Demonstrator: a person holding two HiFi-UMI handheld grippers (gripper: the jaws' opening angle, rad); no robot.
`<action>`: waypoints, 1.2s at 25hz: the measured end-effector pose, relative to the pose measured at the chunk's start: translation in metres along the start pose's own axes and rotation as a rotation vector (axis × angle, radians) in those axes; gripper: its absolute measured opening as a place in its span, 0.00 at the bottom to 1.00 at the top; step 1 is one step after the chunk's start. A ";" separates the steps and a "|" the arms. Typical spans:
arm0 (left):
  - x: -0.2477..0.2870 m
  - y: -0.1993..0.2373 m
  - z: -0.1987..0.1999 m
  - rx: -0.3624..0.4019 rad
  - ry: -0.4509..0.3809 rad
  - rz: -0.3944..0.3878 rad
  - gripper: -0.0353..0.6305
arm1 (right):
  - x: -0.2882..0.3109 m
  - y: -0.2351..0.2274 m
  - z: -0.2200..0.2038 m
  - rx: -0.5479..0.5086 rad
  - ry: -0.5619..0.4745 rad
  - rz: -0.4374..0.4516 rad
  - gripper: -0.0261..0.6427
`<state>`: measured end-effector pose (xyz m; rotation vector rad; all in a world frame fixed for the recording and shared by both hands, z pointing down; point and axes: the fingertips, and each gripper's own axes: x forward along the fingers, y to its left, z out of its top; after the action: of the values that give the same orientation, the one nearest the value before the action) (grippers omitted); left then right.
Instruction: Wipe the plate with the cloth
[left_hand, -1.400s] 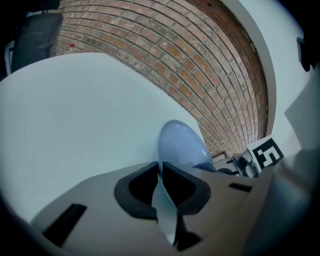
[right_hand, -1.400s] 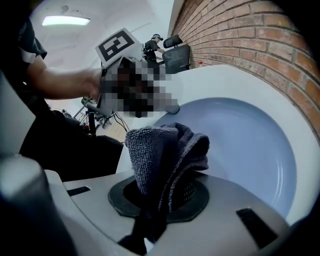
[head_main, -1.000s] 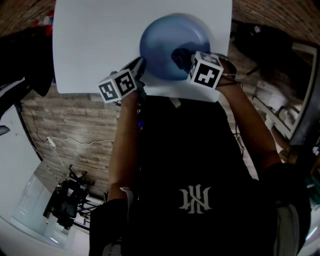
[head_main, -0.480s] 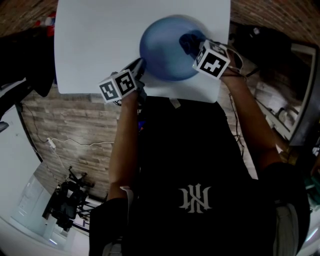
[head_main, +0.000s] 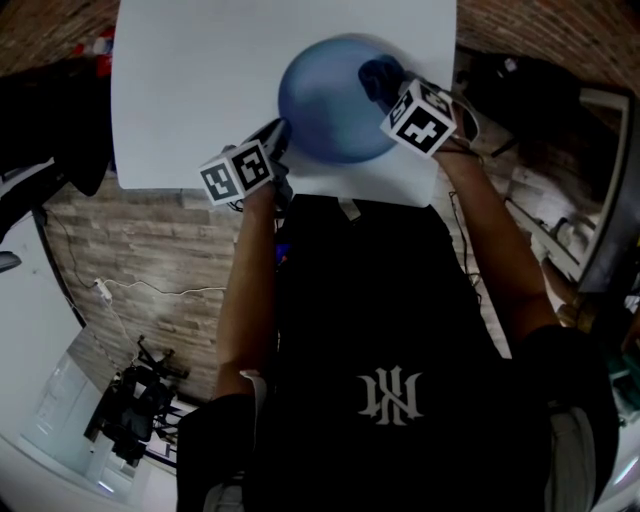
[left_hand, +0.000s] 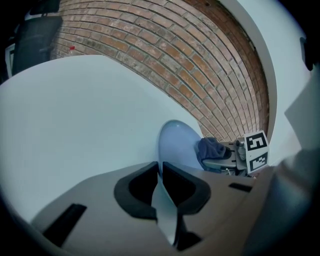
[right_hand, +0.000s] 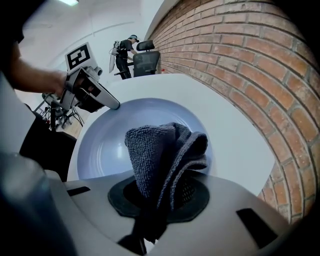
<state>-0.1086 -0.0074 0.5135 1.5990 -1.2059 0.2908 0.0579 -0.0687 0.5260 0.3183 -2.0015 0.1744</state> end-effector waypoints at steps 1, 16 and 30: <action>0.000 0.000 0.000 0.003 -0.001 0.002 0.10 | 0.000 0.000 0.000 -0.003 -0.003 0.002 0.15; -0.026 -0.023 0.031 0.183 -0.074 -0.004 0.17 | -0.033 0.004 0.056 0.047 -0.178 0.017 0.15; -0.143 -0.182 0.141 0.529 -0.464 -0.318 0.09 | -0.213 0.000 0.189 0.142 -0.813 0.126 0.15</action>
<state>-0.0798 -0.0602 0.2490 2.3841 -1.2502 0.0257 -0.0173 -0.0867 0.2518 0.3925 -2.8246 0.3011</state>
